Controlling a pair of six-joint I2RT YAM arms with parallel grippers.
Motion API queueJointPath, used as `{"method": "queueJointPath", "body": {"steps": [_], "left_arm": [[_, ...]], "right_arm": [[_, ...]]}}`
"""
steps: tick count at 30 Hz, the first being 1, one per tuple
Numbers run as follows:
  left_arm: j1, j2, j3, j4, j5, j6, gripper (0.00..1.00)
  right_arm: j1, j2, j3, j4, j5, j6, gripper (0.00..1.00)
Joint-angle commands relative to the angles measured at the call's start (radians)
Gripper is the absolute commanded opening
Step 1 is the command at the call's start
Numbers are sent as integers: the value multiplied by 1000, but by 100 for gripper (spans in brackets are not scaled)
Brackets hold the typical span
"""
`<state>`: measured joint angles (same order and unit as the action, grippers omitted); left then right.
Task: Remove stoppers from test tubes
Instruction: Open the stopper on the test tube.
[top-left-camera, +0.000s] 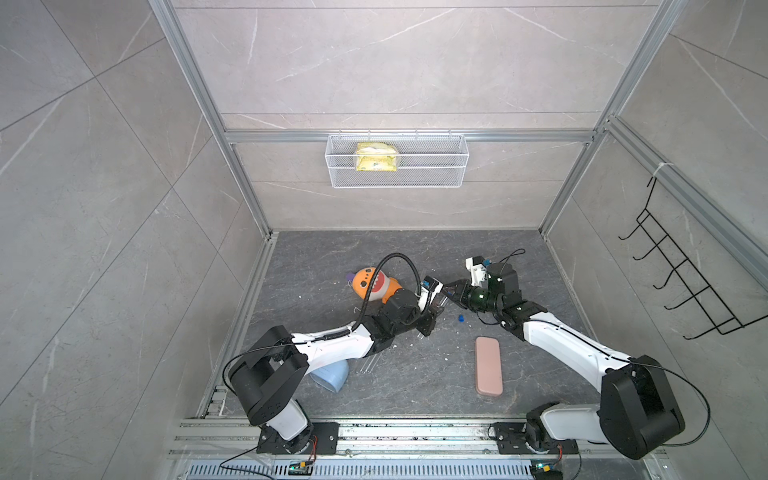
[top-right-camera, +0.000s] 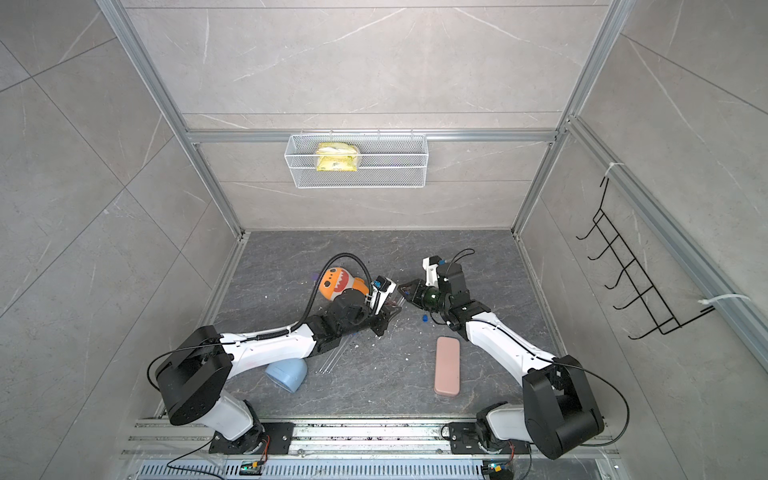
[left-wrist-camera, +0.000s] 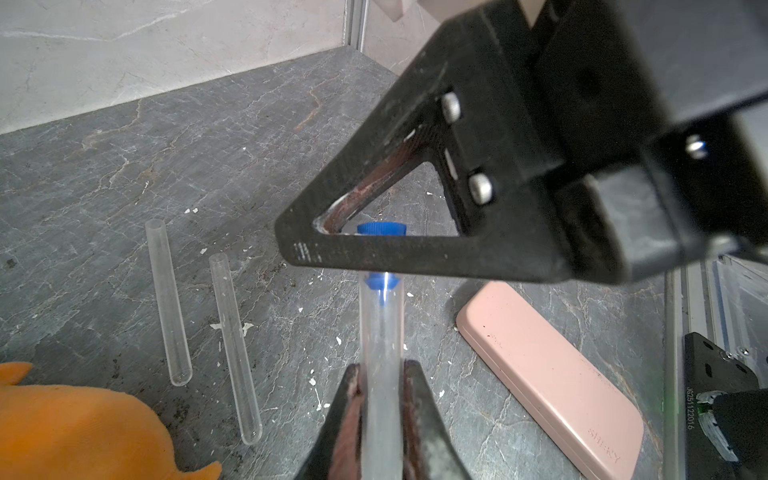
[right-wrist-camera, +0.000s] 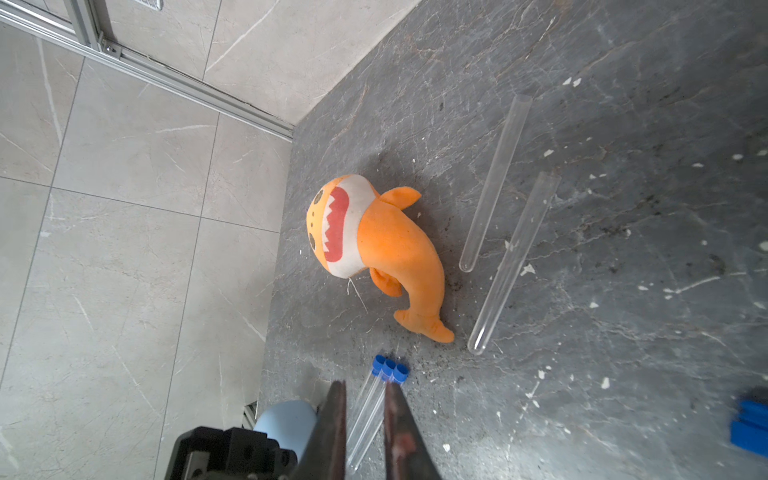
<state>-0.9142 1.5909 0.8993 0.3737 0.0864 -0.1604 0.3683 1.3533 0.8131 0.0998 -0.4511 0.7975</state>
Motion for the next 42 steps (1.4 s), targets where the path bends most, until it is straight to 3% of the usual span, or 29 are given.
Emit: {"method": "queueJointPath", "body": {"steps": [1,15,26,36,42], "left_arm": [[0,-34,2,-125,13,3,0],[-14,-34,21,-153,17,4,0],[-8,12,-2,-134,-16,6,0],[12,28,-56,-133,-14,-3,0],[12,29,-73,-120,-14,-22,0]], "right_arm": [[-19,4,30,28,133,-54,0],[-12,1,35,-11,220,-112,0],[-33,-38,43,25,123,-39,0],[-135,-66,43,26,65,-17,0],[-163,-80,63,-26,88,-58,0]]}}
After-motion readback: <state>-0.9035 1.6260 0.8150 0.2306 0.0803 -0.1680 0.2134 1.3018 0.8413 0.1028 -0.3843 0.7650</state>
